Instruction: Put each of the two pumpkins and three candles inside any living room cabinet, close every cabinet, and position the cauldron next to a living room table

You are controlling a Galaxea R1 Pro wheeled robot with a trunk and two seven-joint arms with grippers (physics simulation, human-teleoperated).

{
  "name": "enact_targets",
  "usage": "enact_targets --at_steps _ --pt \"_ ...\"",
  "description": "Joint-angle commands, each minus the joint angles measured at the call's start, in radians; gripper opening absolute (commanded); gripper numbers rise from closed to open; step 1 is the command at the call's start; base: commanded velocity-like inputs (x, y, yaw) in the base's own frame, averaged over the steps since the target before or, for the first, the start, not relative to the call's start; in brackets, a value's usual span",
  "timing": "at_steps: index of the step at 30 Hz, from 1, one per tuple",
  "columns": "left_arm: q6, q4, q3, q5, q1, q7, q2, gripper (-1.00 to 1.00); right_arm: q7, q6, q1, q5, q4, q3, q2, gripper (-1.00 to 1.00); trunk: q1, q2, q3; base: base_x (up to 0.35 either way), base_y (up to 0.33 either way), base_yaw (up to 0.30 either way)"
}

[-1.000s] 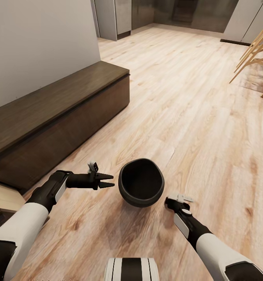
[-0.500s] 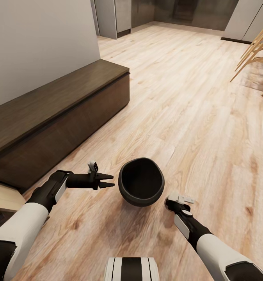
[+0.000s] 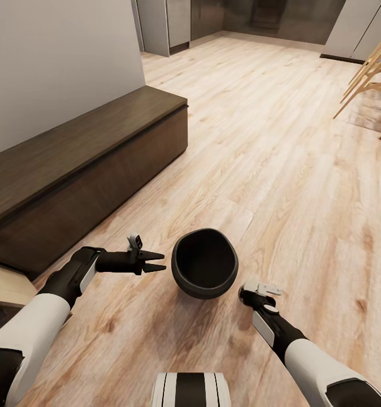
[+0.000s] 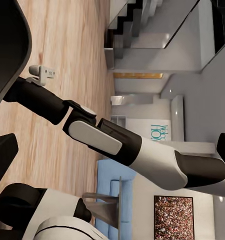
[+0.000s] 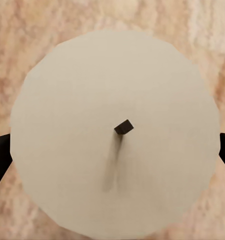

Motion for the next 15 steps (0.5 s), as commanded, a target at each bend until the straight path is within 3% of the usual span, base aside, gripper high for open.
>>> enact_targets --at_steps 1,15 --pt "0.011 0.000 -0.004 0.002 -0.001 -0.005 0.001 1.00 -0.007 -0.004 0.000 -0.012 0.000 0.007 -0.001 -1.00 0.000 0.000 -0.001 0.000 0.000 0.000" --pt "0.011 0.000 -0.004 0.002 0.000 -0.005 0.001 1.00 -0.007 -0.004 -0.002 -0.012 -0.001 0.007 -0.001 -1.00 0.000 0.000 -0.001 0.000 0.000 0.000"
